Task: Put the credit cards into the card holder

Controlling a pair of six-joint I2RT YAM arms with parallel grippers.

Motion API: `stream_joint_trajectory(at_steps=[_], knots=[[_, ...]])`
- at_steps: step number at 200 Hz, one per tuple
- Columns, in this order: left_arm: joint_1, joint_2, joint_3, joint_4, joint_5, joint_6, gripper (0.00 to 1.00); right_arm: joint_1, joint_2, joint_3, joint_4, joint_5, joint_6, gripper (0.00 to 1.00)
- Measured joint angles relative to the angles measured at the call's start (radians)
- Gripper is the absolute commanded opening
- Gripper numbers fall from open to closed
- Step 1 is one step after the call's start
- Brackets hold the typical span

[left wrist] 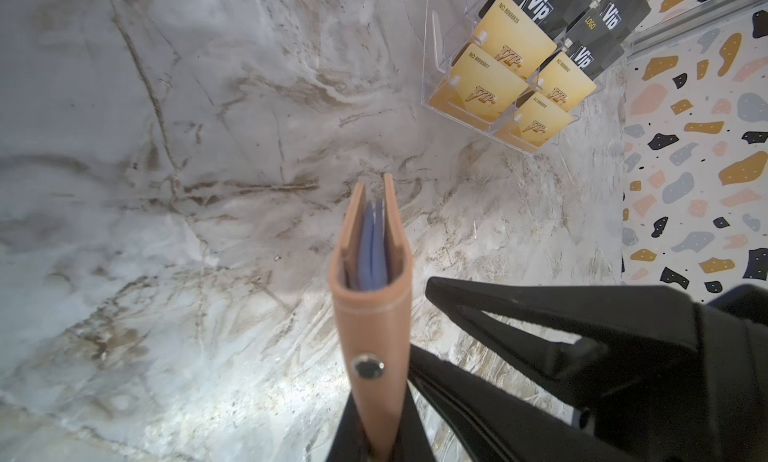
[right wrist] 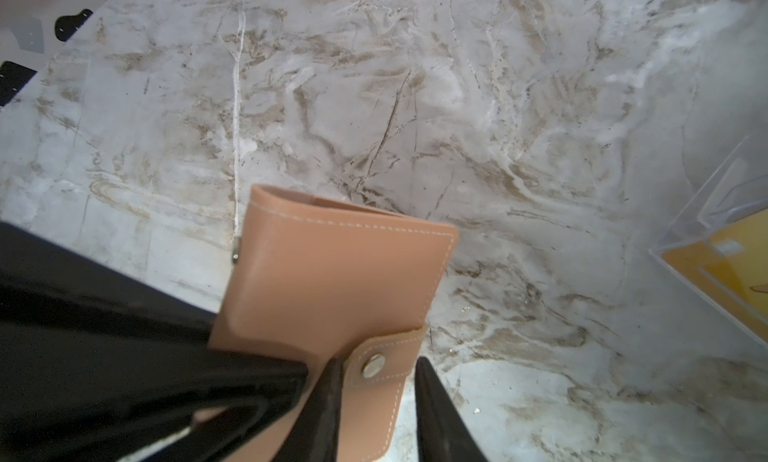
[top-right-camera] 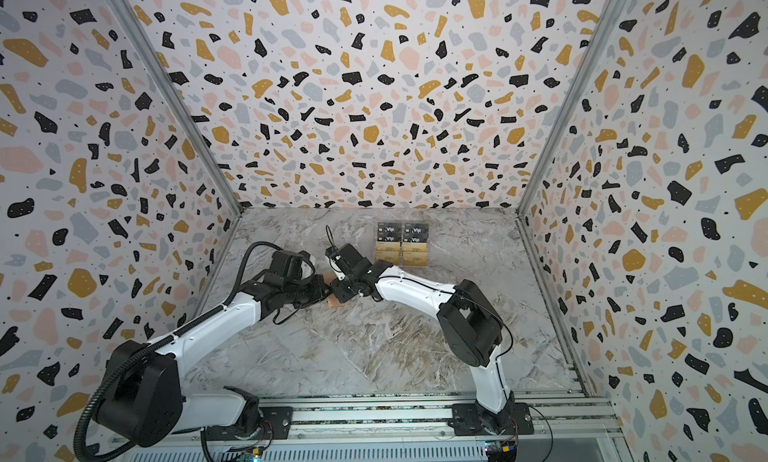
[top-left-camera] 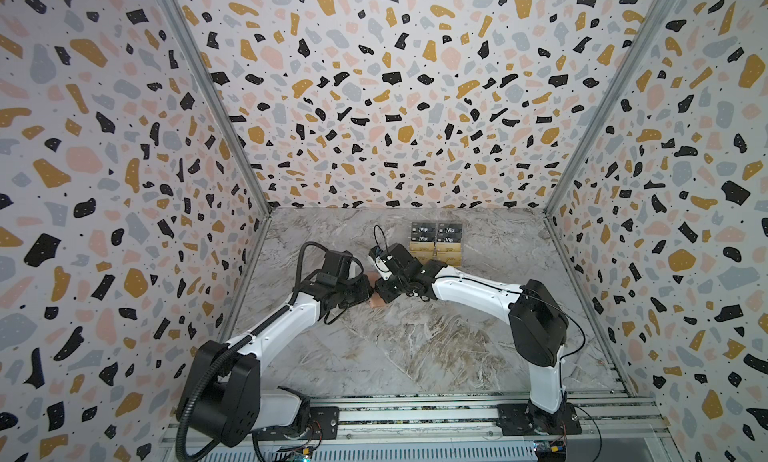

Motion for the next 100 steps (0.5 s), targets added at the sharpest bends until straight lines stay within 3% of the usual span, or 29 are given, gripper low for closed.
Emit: stream_joint_trajectory(at_steps=[43,100], knots=[[0.000,0.000,0.000,0.011,0.006,0.010,0.00,0.004,0.001,0.002,0.002,0.021,-0.006,0.25],[0.000,0.000,0.000,0.039,0.014,0.018,0.00,0.009,0.001,0.016,-0.004,0.033,-0.013,0.00]])
